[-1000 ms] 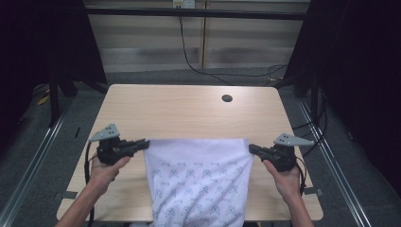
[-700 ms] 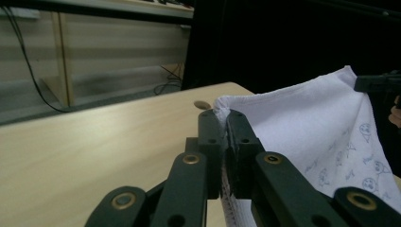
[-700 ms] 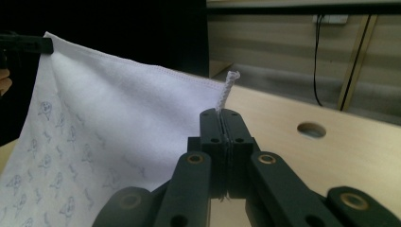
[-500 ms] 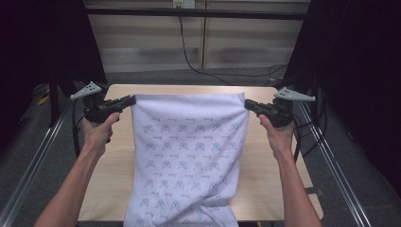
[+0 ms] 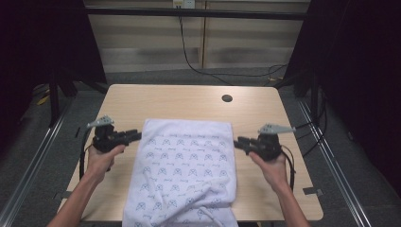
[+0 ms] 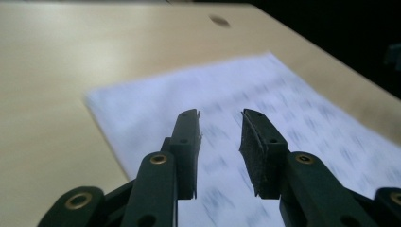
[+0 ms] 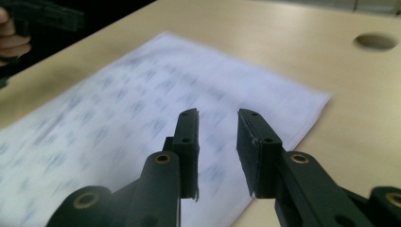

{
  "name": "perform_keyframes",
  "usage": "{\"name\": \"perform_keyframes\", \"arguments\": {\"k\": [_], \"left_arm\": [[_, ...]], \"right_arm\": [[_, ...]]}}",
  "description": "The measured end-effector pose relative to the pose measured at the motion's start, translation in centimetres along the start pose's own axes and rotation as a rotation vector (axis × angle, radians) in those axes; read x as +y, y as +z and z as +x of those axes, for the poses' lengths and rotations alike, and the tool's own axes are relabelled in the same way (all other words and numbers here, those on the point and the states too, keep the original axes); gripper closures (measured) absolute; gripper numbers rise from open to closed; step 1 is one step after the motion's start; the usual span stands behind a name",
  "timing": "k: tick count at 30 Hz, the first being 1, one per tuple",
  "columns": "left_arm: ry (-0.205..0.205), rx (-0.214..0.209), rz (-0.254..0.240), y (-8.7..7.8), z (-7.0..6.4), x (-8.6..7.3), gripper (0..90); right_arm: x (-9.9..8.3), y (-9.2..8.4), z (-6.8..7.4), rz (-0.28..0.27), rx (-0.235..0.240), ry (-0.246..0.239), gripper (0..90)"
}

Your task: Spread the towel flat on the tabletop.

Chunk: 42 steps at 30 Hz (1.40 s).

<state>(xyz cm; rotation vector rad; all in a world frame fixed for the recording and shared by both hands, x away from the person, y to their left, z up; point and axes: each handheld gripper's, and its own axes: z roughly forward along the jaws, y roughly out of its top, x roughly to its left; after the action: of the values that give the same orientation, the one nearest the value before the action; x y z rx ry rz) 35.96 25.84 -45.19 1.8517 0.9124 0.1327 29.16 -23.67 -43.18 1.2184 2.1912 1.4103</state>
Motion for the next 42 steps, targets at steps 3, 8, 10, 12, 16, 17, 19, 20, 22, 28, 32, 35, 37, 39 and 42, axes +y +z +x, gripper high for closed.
{"name": "perform_keyframes", "arguments": {"k": [3,8,10,12,16,17,19,20,22,28,32,35,37,39,42], "left_arm": [[0.032,-0.029,0.087,0.6,-1.1,-2.4,67.2],[0.058,-0.045,0.189,2.2,-2.3,-5.4,67.2],[0.067,-0.034,0.204,2.5,-2.4,-5.8,66.5],[0.096,-0.016,0.208,2.6,-2.5,-6.0,66.6],[0.124,0.003,0.190,2.6,-2.2,-6.1,69.9],[0.113,0.002,0.186,2.6,-2.0,-6.1,70.5],[0.109,0.009,0.184,2.6,-1.9,-6.1,71.4],[0.111,0.012,0.185,2.6,-1.9,-6.1,71.4],[0.108,0.013,0.184,2.7,-1.8,-6.0,71.4],[0.089,0.018,0.178,2.8,-1.1,-5.8,71.4],[0.054,0.030,0.173,3.1,-0.4,-5.3,71.1],[0.044,0.047,0.171,3.5,0.1,-4.8,69.3],[0.031,0.065,0.172,3.9,0.5,-4.4,66.7],[0.021,0.088,0.147,4.2,0.8,-4.3,65.2],[0.020,0.123,0.156,4.1,1.3,-4.0,65.5]], "right_arm": [[-3.2,-1.4,2.4,0.038,0.028,-0.011,73.1],[-8.2,-3.2,5.2,0.110,0.118,0.017,75.1],[-9.4,-3.3,6.3,0.163,0.136,0.004,73.1],[-10.2,-3.3,6.7,0.170,0.171,0.018,72.9],[-10.7,-2.6,6.7,0.209,0.159,0.002,65.0],[-10.5,-2.4,6.4,0.203,0.160,0.015,62.4],[-9.8,-1.8,5.6,0.181,0.146,0.029,56.2],[-9.5,-1.4,5.2,0.170,0.146,0.027,56.1],[-8.9,-0.4,4.6,0.173,0.114,-0.009,53.7],[-7.7,2.8,3.7,0.227,0.009,-0.136,70.7],[-6.8,3.9,2.7,0.236,-0.056,-0.191,85.9],[-5.6,5.2,1.0,0.240,-0.105,-0.152,87.7],[-4.7,6.4,-0.5,0.231,-0.119,-0.116,87.9],[-4.0,7.3,-1.4,0.229,-0.126,-0.099,87.9],[-3.0,8.8,-2.2,0.225,-0.150,-0.078,85.2]]}}
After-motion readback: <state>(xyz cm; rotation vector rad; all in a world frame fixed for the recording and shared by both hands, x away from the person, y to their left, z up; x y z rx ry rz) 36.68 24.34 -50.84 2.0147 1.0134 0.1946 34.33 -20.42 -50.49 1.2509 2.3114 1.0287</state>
